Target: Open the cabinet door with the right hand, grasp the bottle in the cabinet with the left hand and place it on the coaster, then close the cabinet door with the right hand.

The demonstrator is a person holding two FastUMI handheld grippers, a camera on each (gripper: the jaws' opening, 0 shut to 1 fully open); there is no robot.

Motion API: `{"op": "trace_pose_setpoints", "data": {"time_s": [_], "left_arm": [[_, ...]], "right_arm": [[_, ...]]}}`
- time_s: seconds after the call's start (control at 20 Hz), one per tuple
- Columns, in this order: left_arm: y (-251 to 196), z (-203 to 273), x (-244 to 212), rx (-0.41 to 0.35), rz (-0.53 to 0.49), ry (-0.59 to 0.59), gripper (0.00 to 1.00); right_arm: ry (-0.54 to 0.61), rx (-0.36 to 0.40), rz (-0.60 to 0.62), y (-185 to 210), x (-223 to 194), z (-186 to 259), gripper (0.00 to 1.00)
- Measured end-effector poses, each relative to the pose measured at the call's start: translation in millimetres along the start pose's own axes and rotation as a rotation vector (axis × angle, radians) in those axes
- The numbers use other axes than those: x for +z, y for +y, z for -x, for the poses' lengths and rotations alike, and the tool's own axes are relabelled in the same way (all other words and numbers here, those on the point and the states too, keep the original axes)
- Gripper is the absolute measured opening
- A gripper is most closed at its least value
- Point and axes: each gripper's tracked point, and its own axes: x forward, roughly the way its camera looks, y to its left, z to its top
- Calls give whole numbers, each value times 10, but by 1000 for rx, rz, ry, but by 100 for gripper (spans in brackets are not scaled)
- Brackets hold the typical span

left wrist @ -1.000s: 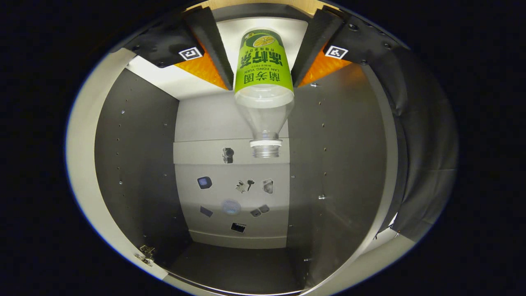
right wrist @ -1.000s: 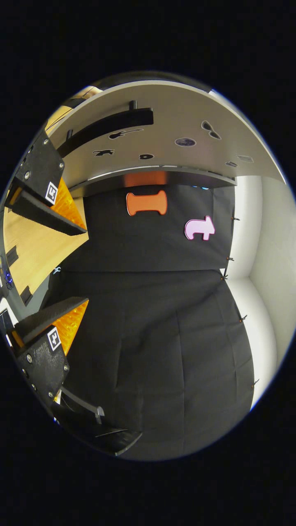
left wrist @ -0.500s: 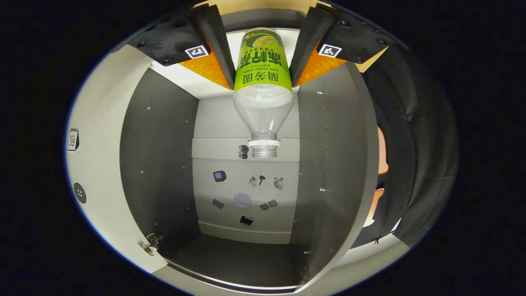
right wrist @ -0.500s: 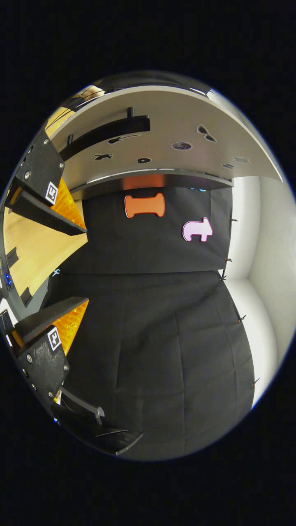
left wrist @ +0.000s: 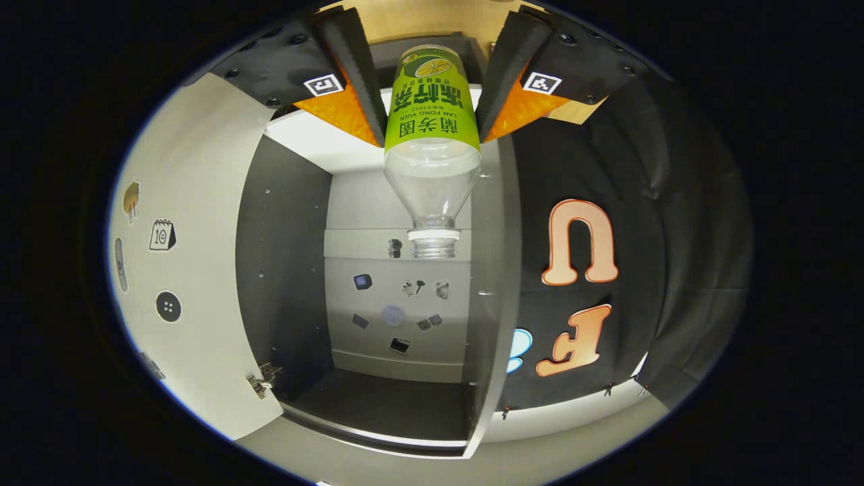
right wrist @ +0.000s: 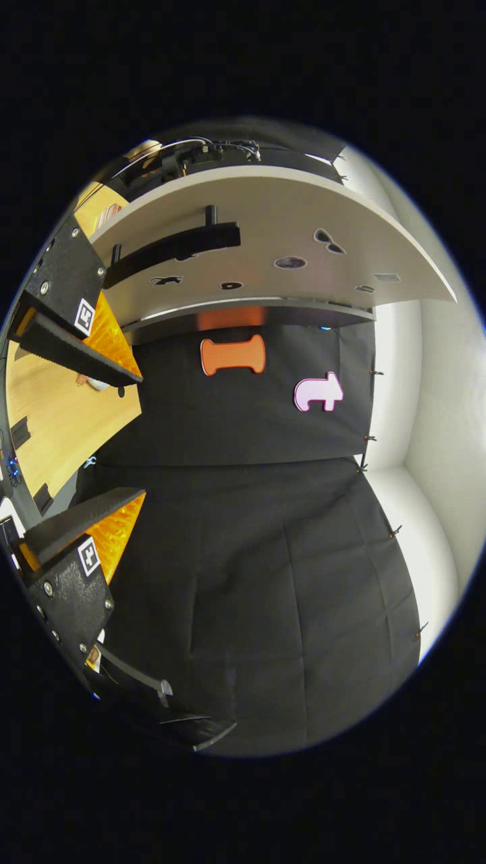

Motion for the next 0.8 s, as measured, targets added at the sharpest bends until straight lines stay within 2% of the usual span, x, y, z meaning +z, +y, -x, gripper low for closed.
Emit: {"op": "trace_pose_setpoints", "data": {"time_s": [0.05, 0.1, 0.35, 0.8], "left_arm": [[64, 84, -53, 9, -10, 4, 83], [131, 176, -118, 19, -19, 11, 80], [317, 559, -444, 12, 33, 48, 82], [764, 1085, -1154, 66, 10, 101, 80]], "right_arm": [[-2, 10, -1, 33, 18, 7, 95], [-3, 20, -1, 60, 19, 35, 92], [-7, 59, 7, 163, 23, 142, 92], [-14, 79, 14, 224, 63, 333, 92]]}}
